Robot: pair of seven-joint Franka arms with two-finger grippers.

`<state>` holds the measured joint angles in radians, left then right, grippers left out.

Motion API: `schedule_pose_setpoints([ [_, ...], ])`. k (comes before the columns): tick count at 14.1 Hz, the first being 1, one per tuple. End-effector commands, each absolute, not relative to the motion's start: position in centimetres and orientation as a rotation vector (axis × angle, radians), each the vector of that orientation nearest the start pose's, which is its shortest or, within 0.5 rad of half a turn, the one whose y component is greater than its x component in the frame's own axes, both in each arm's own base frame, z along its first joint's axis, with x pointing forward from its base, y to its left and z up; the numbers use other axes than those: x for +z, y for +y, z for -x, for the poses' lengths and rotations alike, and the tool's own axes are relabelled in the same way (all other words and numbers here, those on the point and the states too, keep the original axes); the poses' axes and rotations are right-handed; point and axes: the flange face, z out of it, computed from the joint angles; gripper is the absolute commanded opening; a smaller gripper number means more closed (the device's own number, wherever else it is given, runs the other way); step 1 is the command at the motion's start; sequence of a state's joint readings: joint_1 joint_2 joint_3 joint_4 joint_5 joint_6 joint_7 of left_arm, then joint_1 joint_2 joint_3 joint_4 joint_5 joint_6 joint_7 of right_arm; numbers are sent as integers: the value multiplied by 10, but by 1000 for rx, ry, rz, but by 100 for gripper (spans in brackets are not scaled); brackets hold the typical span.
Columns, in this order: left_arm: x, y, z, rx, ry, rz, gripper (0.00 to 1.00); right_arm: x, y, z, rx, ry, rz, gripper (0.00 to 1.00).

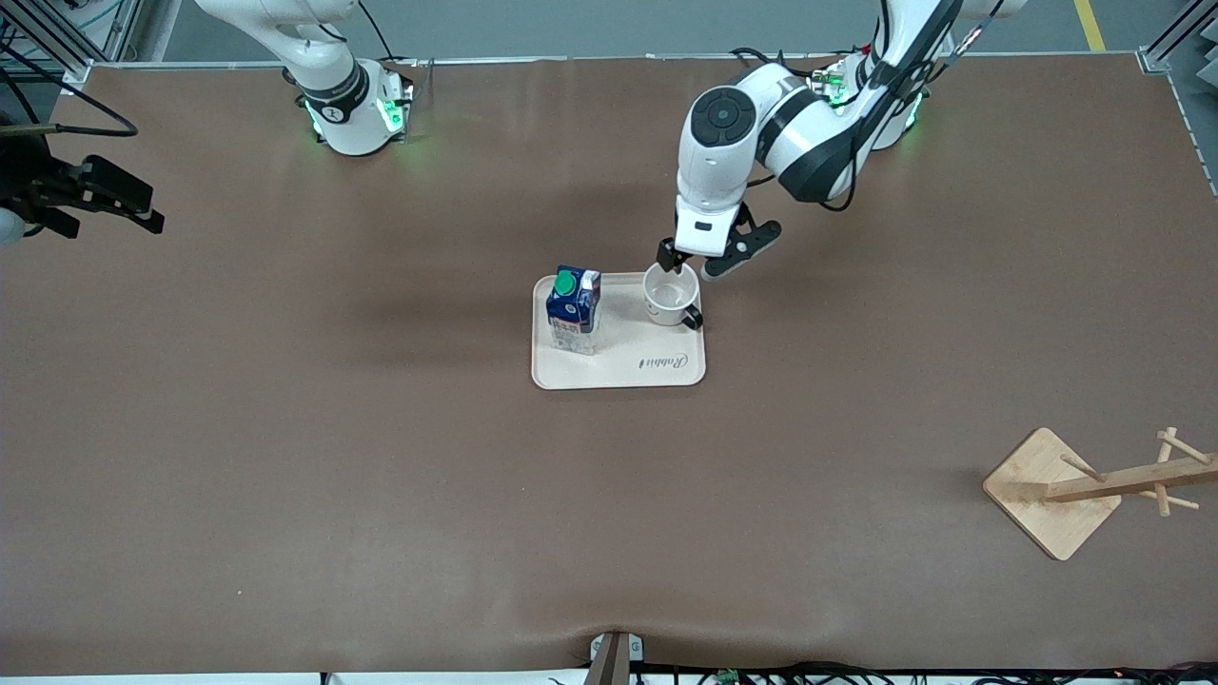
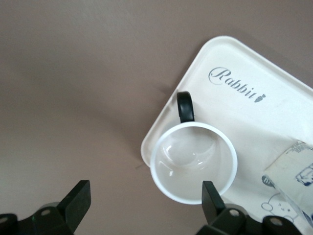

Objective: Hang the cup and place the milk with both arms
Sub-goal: 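Reach the left gripper down to the white mug's rim on the tray, then close the left gripper on the white mug's rim and lift it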

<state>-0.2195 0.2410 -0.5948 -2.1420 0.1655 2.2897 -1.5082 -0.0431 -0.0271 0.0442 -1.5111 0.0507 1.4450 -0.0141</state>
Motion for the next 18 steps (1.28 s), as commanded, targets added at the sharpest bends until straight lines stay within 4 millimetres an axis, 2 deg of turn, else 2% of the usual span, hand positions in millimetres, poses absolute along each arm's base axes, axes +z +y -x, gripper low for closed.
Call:
schedule_pose_setpoints([
  [1,277,-409,-387,9,-949,2952,100,661,10,-536,54,-53,3085,100],
  [4,254,-411,-387,-22,-990,2935,100,661,13,-536,52,-60,3083,100],
  [6,243,-415,-386,-37,-1044,2924,88,661,13,-536,52,-60,3083,100],
  [7,240,-418,-384,-48,-1055,2919,75,661,14,-536,49,-62,3083,100],
  [10,236,-418,-386,-43,-1068,2911,11,660,15,-537,49,-67,3083,100],
  [11,237,-420,-385,-42,-1066,2915,0,660,15,-537,49,-67,3083,100],
  [16,251,-423,-396,-83,-1041,2929,0,646,31,-543,91,-101,3082,100],
  [18,265,-423,-404,-120,-1009,2913,0,627,45,-552,151,-135,3080,100],
])
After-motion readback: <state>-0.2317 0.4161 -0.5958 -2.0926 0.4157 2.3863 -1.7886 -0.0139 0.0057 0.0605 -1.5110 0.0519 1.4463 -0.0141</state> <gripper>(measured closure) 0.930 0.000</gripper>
